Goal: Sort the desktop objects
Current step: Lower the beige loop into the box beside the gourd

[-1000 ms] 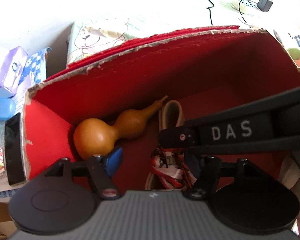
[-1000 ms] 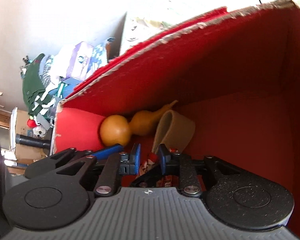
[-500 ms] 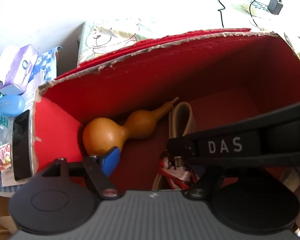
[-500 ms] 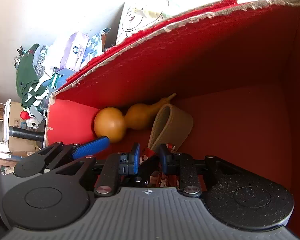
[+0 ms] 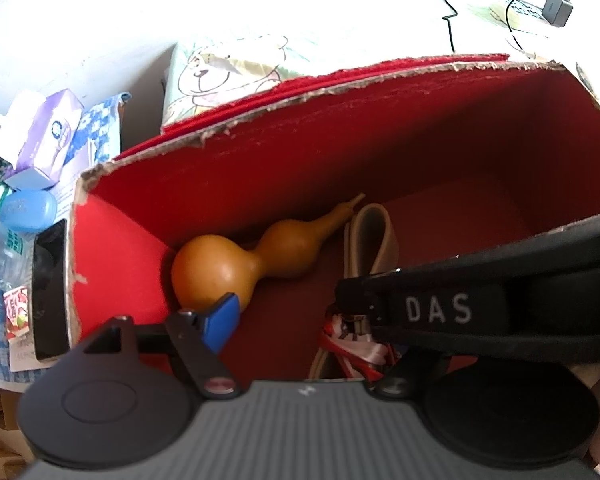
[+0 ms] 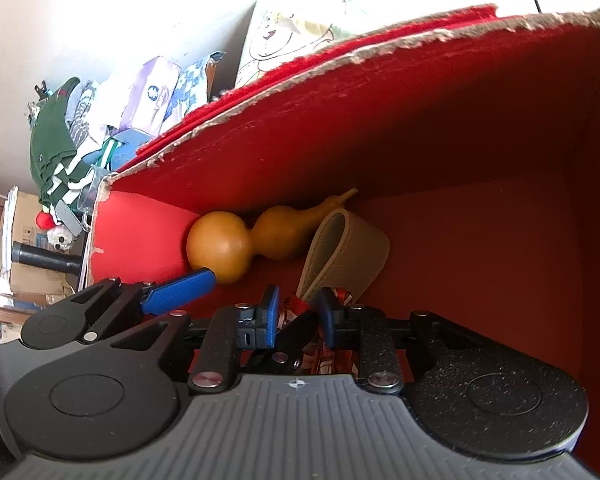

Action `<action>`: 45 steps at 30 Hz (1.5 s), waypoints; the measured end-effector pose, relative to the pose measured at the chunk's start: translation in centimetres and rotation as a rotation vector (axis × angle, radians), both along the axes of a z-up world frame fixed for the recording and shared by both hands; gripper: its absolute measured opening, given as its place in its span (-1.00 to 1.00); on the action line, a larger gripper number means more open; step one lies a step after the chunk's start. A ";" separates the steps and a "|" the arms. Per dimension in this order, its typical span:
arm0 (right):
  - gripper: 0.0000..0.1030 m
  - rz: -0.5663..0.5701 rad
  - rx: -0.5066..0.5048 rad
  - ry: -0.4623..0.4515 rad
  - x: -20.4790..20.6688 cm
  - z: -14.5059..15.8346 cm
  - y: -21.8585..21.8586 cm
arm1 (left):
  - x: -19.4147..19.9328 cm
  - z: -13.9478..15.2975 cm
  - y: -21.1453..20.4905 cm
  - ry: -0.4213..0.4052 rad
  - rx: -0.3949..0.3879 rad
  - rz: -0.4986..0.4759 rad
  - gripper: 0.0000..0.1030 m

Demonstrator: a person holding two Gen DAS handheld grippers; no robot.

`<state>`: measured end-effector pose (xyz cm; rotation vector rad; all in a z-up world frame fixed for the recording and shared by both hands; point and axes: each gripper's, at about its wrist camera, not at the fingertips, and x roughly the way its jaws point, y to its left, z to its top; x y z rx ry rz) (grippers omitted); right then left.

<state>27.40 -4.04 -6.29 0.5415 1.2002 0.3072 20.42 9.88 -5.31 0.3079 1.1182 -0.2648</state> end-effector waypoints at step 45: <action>-0.72 -0.080 -0.017 0.057 1.1 -1.3 0.5 | 0.0 0.2 0.5 -0.063 0.027 0.045 0.39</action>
